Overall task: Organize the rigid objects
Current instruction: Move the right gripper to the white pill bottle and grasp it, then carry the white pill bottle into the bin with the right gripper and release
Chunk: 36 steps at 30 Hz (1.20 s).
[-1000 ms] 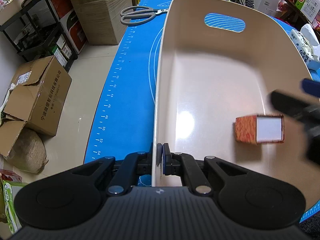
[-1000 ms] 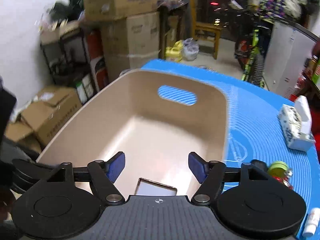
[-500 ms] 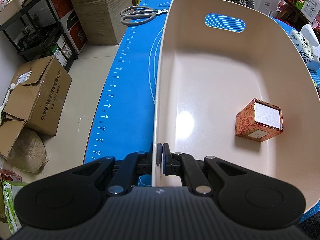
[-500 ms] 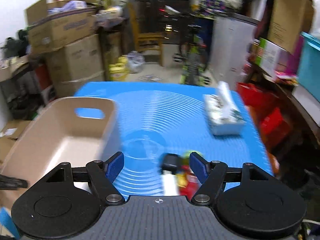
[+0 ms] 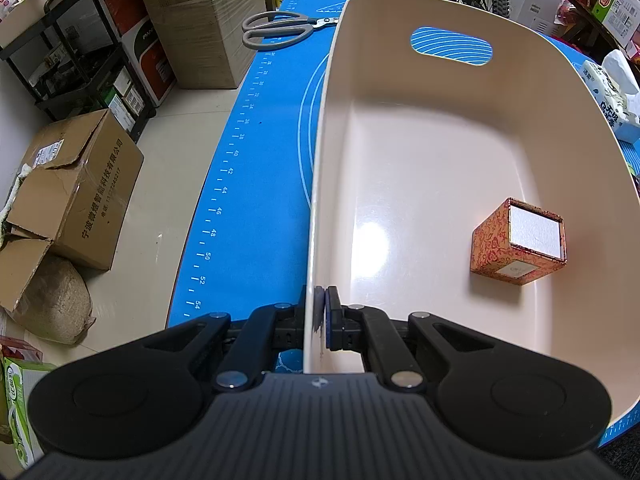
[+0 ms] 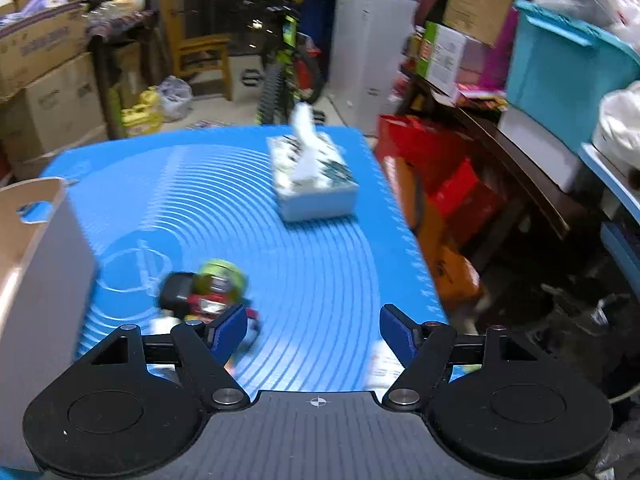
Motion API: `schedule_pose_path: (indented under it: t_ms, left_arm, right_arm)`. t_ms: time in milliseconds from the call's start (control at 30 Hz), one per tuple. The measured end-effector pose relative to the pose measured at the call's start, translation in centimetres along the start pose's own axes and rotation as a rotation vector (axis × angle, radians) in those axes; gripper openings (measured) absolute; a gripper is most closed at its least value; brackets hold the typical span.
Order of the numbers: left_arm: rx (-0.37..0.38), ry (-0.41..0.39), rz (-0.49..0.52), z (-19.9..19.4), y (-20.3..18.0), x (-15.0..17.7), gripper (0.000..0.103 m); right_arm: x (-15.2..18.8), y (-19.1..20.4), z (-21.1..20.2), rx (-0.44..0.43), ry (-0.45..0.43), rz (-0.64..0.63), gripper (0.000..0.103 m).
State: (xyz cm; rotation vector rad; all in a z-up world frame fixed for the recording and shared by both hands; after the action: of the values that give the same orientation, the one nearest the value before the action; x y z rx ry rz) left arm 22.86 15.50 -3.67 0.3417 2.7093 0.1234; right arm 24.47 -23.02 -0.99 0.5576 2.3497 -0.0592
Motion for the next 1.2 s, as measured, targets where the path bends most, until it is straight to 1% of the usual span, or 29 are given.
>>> schedule_pose_path:
  t_ms: [167,300,433,533,600,700,733,767,833,867,967,1067,1200]
  left_arm:
    - [-0.002,0.0,0.002,0.0,0.0,0.0,0.007]
    - [-0.001,0.001,0.002,0.1,0.0,0.0,0.007]
    - [-0.002,0.001,0.001,0.1,0.0,0.0,0.007]
    - [-0.002,0.001,0.001,0.1,0.0,0.0,0.007]
    - [-0.002,0.001,0.002,0.1,0.0,0.0,0.007]
    - [-0.002,0.001,0.002,0.1,0.0,0.0,0.007]
    - [-0.002,0.002,0.002,0.1,0.0,0.0,0.007]
    - [-0.002,0.001,0.001,0.1,0.0,0.0,0.007]
    - [-0.002,0.001,0.002,0.1,0.0,0.0,0.007]
    - [-0.002,0.001,0.002,0.1,0.0,0.0,0.007]
    - [-0.002,0.0,0.0,0.1,0.0,0.0,0.007]
    - [-0.002,0.001,0.002,0.1,0.0,0.0,0.007]
    - [-0.001,0.003,0.002,0.1,-0.1,-0.1,0.007]
  right_arm:
    - [0.9,-2.8,2.8,0.064,0.059,0.071,0.078]
    - [1.7,-4.3,4.7,0.099,0.101,0.119,0.078]
    - [2.2,-4.9,6.1,0.136,0.122,0.122,0.078]
    - [2.4,-5.4,7.0,0.145,0.138,0.126,0.077]
    - [2.6,-5.4,7.3,0.144,0.149,0.125,0.075]
    - [2.6,-5.2,7.4,0.139,0.158,0.112,0.064]
    - [2.7,-5.0,7.4,0.136,0.161,0.106,0.059]
    - [2.8,-4.8,7.4,0.135,0.165,0.097,0.05]
    - [2.9,-4.4,7.4,0.141,0.164,0.074,0.048]
    - [2.9,-4.3,7.4,0.143,0.163,0.065,0.043]
    - [2.9,-4.0,7.2,0.149,0.16,0.056,0.044]
    - [2.6,-3.5,6.4,0.167,0.124,0.053,0.044]
    - [1.9,-2.3,4.3,0.134,0.062,0.073,0.044]
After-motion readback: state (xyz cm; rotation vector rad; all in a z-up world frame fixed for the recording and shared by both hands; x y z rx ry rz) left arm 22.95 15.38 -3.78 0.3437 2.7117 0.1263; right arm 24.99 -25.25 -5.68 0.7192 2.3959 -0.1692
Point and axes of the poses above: each gripper's, at about its wrist camera, not at the fingertips, and z roughly the way its jaws point, y to its left, x to its underside, the point moved 1 cm from there along z, roughly the way its jaws point, and after that the axes turned 13 degrees about z, right-handed, at the moved point
